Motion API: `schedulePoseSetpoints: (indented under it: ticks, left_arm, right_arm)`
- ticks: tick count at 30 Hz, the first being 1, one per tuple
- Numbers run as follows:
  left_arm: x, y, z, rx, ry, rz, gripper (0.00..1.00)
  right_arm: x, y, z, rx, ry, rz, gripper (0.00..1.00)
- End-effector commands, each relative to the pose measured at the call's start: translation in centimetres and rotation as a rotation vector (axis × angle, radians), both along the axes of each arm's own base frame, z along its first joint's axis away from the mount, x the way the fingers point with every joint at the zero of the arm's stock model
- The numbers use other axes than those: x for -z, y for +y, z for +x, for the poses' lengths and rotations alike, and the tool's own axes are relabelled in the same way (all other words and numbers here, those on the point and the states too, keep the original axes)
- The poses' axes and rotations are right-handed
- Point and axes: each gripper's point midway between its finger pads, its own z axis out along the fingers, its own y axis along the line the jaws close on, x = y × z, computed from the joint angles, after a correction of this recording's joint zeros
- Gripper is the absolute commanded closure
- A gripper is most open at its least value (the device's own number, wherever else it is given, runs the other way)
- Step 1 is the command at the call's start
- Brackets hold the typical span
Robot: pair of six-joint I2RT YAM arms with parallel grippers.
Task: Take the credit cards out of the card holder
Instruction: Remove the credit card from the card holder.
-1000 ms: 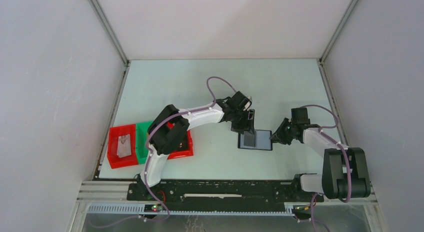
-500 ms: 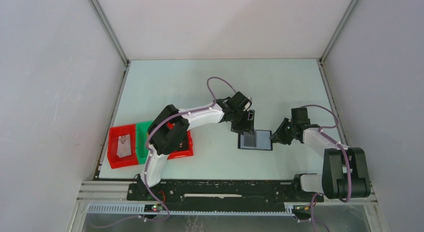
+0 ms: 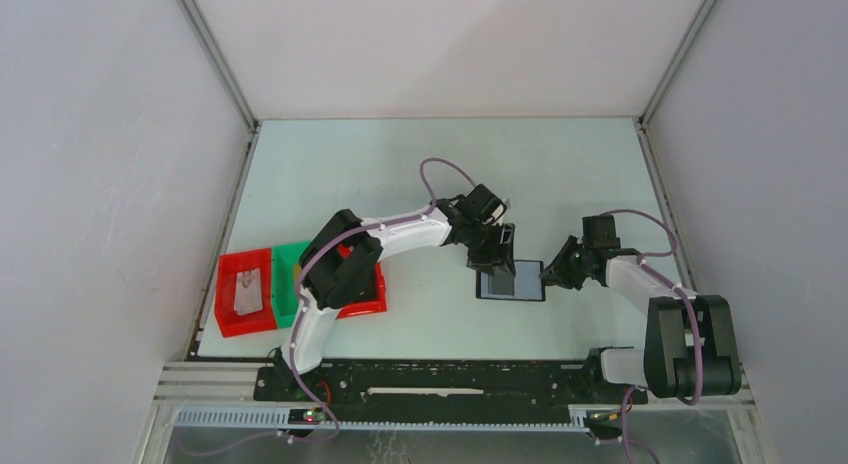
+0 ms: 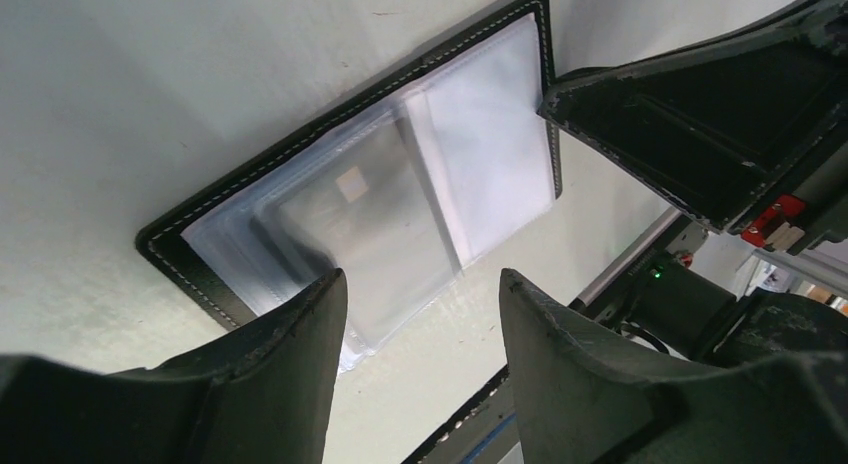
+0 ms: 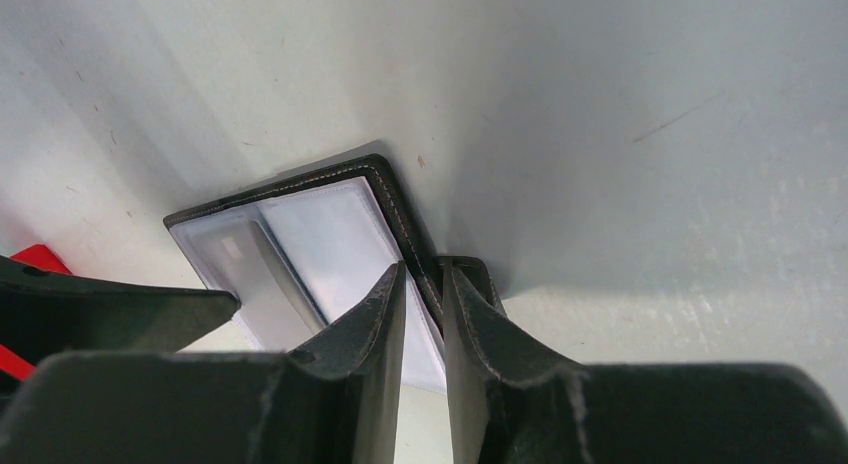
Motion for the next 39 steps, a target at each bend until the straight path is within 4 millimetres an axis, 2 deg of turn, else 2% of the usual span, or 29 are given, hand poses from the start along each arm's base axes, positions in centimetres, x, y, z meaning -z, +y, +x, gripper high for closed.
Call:
schedulePoseSetpoints:
  ticks: [1, 5, 8, 14, 22, 39]
  left_arm:
    - [-2.5, -2.2, 0.3, 0.01, -0.024, -0.1, 0.37]
    - [-3.6, -2.1, 0.8, -0.013, -0.062, -0.11, 0.37]
    - [-3.8, -0.7, 1.8, -0.064, -0.125, -0.052, 0.37]
    - [-2.8, 0.9, 2.1, -0.094, -0.14, 0.042, 0.36]
    - [-1.3, 1.2, 2.1, -0.094, -0.124, 0.085, 0.37]
    - [-1.2, 0.4, 1.7, -0.067, -0.099, 0.05, 0.37]
  right_arm:
    - [0.7, 0.5, -0.9, -0.019, 0.031, 0.012, 0.71]
    - [0.7, 0.5, -0.9, -0.021, 0.031, 0.011, 0.71]
    - [0.7, 0.5, -0.9, -0.021, 0.031, 0.011, 0.71]
    - [0.7, 0.5, -0.8, -0.021, 0.029, 0.011, 0.71]
    - [0.7, 0.5, -0.9, -0.022, 0.029, 0.011, 0.71]
    - [0.7, 0.5, -0.8, -0.019, 0.028, 0.011, 0.71]
